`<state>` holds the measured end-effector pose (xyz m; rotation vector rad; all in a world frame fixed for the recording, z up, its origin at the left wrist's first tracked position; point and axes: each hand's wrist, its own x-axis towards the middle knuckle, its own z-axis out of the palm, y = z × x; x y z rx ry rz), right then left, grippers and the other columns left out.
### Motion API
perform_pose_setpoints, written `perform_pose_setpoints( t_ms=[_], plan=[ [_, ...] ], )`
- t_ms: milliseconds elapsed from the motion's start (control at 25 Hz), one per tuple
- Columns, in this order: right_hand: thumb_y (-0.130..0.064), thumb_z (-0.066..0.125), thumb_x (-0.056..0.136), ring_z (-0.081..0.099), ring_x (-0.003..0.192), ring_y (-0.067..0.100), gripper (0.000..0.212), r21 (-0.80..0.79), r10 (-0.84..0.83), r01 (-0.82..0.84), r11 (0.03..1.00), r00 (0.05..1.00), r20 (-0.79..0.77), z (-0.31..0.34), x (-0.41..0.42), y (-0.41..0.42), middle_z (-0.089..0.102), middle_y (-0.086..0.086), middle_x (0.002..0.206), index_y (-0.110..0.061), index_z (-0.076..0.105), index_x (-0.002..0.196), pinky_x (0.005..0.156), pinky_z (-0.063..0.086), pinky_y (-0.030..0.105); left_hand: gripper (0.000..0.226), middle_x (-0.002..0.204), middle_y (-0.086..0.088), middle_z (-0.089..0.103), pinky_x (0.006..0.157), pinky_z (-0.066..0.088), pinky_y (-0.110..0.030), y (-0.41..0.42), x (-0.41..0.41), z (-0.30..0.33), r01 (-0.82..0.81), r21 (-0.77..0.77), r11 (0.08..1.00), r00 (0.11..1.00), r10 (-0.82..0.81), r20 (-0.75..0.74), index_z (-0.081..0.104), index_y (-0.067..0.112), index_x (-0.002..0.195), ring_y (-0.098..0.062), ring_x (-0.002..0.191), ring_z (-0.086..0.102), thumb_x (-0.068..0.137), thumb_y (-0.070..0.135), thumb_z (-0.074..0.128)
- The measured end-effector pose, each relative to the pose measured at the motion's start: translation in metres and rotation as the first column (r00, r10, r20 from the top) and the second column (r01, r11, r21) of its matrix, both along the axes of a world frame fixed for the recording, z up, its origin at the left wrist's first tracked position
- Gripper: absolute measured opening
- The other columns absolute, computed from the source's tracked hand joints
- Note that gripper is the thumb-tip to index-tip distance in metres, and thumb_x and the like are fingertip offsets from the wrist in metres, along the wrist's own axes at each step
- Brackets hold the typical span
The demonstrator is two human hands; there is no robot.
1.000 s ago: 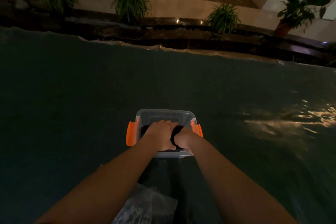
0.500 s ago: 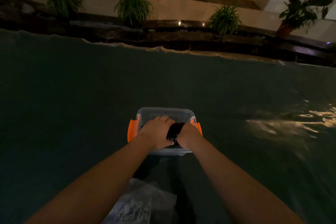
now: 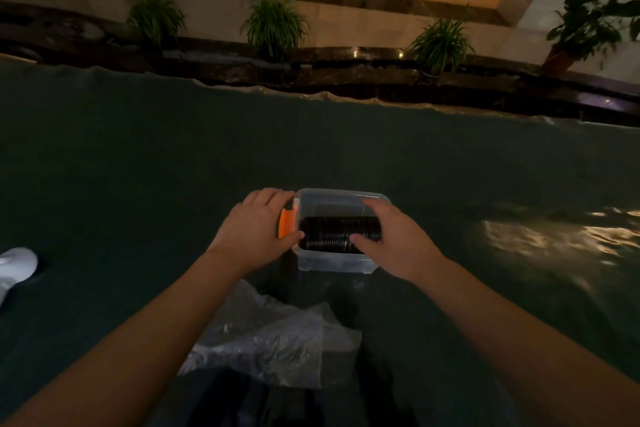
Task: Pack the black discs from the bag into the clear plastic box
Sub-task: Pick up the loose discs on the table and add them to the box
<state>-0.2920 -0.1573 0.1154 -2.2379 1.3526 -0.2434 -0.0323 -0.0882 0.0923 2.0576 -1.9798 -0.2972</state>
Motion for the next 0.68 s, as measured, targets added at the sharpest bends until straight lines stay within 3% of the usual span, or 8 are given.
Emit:
perform_pose_setpoints(
  t_ms=[160,280,360,480,560,680],
  plan=[
    [-0.039,0.065,0.093,0.053,0.122,0.016,0.051,-0.156,0.147,-0.139,0.978,0.988,0.040,0.004,0.032,0.049,0.058,0.001,0.134,-0.019,0.051,0.138,0.106,0.044,0.035,0.048,0.133,-0.010,0.060,0.107,0.045,-0.044,0.046,0.027,-0.016,0.086,-0.076,0.993,0.996,-0.086,0.008,0.054,0.016,0.137,-0.028,0.125,0.053,0.093,0.028,0.067],
    [-0.034,0.062,0.096,0.051,0.127,0.021,0.049,-0.152,0.155,-0.143,0.978,0.985,0.069,-0.019,0.074,0.084,0.055,0.006,0.138,-0.014,0.051,0.139,0.105,0.043,0.035,0.044,0.131,-0.010,0.062,0.108,0.041,-0.037,0.079,0.041,-0.046,0.239,0.080,0.968,0.971,-0.240,0.009,0.058,0.014,0.134,-0.027,0.125,0.054,0.092,0.024,0.067],
    [-0.036,0.060,0.098,0.042,0.137,0.026,0.058,-0.058,0.103,-0.101,0.993,0.994,0.040,-0.044,0.096,0.102,0.046,0.009,0.149,-0.011,0.042,0.147,0.110,0.041,0.041,0.050,0.133,-0.009,0.060,0.108,0.038,-0.033,0.095,0.044,-0.068,0.336,0.180,0.924,0.940,-0.341,-0.003,0.056,0.014,0.136,-0.026,0.126,0.053,0.092,0.033,0.067],
    [-0.051,0.056,0.097,0.009,0.154,0.029,0.086,0.100,0.089,-0.077,0.992,0.989,-0.117,-0.088,0.110,0.130,0.010,0.012,0.168,-0.014,0.011,0.160,0.123,0.021,0.046,0.070,0.145,-0.010,0.052,0.116,0.029,-0.033,0.114,0.042,-0.099,0.418,0.262,0.870,0.902,-0.433,-0.002,0.047,0.014,0.145,-0.026,0.137,0.045,0.088,0.051,0.064],
    [-0.061,0.053,0.093,-0.004,0.155,0.030,0.098,0.118,0.129,-0.107,0.987,0.971,-0.199,-0.112,0.108,0.148,-0.006,0.012,0.169,-0.019,-0.005,0.161,0.125,0.010,0.048,0.088,0.161,-0.008,0.034,0.122,0.017,-0.041,0.125,0.038,-0.116,0.364,0.349,0.864,0.913,-0.405,0.051,0.030,0.019,0.155,-0.025,0.150,0.025,0.085,0.066,0.054],
    [-0.075,0.045,0.086,-0.013,0.154,0.032,0.106,0.110,0.175,-0.151,0.982,0.948,-0.267,-0.138,0.102,0.168,-0.014,0.012,0.168,-0.026,-0.014,0.158,0.124,0.004,0.053,0.112,0.169,-0.001,0.008,0.122,0.005,-0.057,0.140,0.030,-0.132,0.209,0.470,0.858,0.942,-0.305,0.138,0.006,0.025,0.159,-0.025,0.155,-0.001,0.068,0.085,0.031]
  ],
)
